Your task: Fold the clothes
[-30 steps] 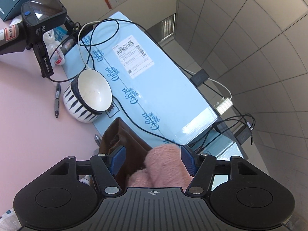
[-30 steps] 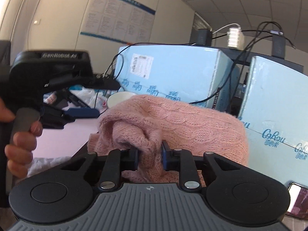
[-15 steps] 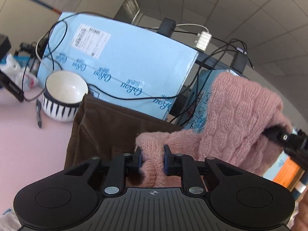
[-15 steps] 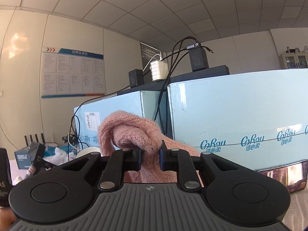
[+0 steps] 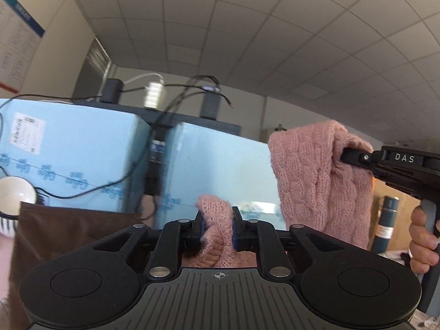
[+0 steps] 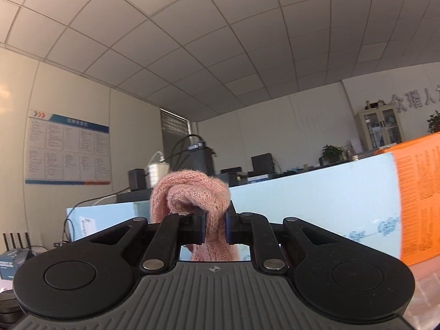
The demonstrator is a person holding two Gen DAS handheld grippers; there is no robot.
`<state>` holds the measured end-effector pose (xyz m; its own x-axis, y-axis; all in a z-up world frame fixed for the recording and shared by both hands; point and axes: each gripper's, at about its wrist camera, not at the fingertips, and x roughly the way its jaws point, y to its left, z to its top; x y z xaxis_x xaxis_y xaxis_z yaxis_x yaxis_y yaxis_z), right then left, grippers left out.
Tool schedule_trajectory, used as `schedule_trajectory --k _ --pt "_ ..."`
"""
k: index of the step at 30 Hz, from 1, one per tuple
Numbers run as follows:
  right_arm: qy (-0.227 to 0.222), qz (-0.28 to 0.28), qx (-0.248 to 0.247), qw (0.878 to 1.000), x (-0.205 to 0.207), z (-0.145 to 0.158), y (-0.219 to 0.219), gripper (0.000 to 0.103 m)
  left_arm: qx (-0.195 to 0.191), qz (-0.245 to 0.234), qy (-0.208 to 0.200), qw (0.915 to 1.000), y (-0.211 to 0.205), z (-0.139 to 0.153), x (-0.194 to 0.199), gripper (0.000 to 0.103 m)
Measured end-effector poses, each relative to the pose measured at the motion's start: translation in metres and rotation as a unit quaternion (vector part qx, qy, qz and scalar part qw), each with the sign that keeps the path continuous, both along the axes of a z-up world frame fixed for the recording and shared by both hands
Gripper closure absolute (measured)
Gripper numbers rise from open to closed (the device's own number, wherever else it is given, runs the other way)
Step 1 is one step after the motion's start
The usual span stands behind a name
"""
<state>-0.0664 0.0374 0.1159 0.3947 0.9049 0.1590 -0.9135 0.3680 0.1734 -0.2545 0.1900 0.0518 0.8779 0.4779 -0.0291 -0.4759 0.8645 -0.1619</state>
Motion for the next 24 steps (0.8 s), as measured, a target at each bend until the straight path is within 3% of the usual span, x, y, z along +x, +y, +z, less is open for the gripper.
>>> schedule_trajectory --k 7,12,15,17,19,21,23,24 --pt "0.032 -0.080 -0.082 0.993 0.047 -0.041 -0.077 0.092 -0.010 -0.073 0.104 0.9919 -0.023 -0.030 0.052 0.088" --pt "0.054 -0.112 -0.140 0.982 0.064 -0.075 -0.124 0.092 -0.013 -0.070 0.120 0.9902 -0.025 -0.039 0.053 0.083" --pt "0.075 -0.121 -0.171 0.975 0.074 -0.091 -0.143 0.092 -0.023 -0.061 0.125 0.9900 -0.023 -0.041 0.050 0.062" --pt "0.086 -0.125 -0.196 0.969 0.080 -0.101 -0.150 0.090 -0.024 -0.051 0.125 0.9906 -0.023 -0.042 0.047 0.043" --pt "0.103 -0.126 -0.223 0.961 0.087 -0.109 -0.154 0.088 -0.018 -0.043 0.122 0.9915 -0.025 -0.040 0.044 0.031" --pt "0.115 -0.128 -0.242 0.955 0.090 -0.113 -0.158 0.072 -0.012 -0.034 0.115 0.9927 -0.026 -0.038 0.040 0.022" --pt "0.104 -0.131 -0.245 0.955 0.089 -0.111 -0.165 0.043 -0.004 -0.025 0.108 0.9939 -0.027 -0.034 0.038 0.012" --pt "0.089 -0.128 -0.241 0.958 0.087 -0.108 -0.168 0.036 0.000 -0.021 0.104 0.9944 -0.028 -0.032 0.037 0.011"
